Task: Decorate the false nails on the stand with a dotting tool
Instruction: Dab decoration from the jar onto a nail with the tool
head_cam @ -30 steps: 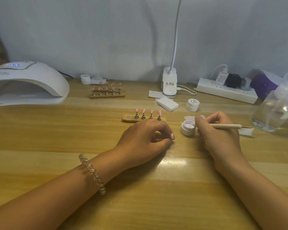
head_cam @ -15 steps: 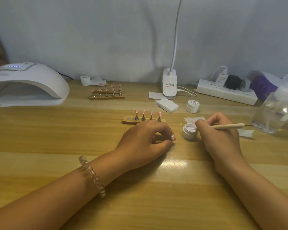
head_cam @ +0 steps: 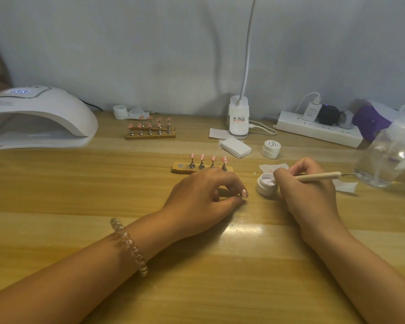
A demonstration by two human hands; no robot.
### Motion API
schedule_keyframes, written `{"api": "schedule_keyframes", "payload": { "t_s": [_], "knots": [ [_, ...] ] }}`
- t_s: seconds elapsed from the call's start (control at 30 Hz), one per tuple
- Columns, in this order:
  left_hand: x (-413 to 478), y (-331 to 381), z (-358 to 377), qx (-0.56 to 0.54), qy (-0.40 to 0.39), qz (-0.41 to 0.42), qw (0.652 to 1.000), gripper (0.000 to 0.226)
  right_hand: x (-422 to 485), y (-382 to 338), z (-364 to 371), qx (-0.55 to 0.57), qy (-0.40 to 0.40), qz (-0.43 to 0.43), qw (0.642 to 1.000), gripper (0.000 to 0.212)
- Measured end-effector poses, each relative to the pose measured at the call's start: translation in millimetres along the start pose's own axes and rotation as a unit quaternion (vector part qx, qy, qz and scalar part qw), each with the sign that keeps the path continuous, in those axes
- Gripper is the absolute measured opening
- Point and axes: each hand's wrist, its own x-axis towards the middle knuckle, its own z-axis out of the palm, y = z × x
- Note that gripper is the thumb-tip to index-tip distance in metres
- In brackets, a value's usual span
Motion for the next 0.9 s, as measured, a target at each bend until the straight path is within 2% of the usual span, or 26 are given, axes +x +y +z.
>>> {"api": "schedule_keyframes", "payload": {
  "t_s": [0.33, 0.5, 0.63, 0.9],
  "knots": [
    [0, -1, 0, -0.005, 0.001, -0.005, 1.0, 0.007, -2, -1, 0, 0.015, 0.001, -0.004, 1.0, 0.024],
    [1, -2, -1, -0.033, 0.004, -0.012, 0.999, 0.01, -9, -10, -3, 0.11, 0.037, 0.017, 0.993, 0.028],
    [2, -3, -1, -0.04, 0.002, -0.007, 0.999, 0.012, -24, -16, 4, 0.193, -0.01, 0.054, 0.98, 0.036],
    [2, -3, 0, -0.046, 0.011, 0.003, 0.999, 0.016, -35, -23, 11, 0.161, -0.072, 0.027, 0.984, 0.032]
  ]
}}
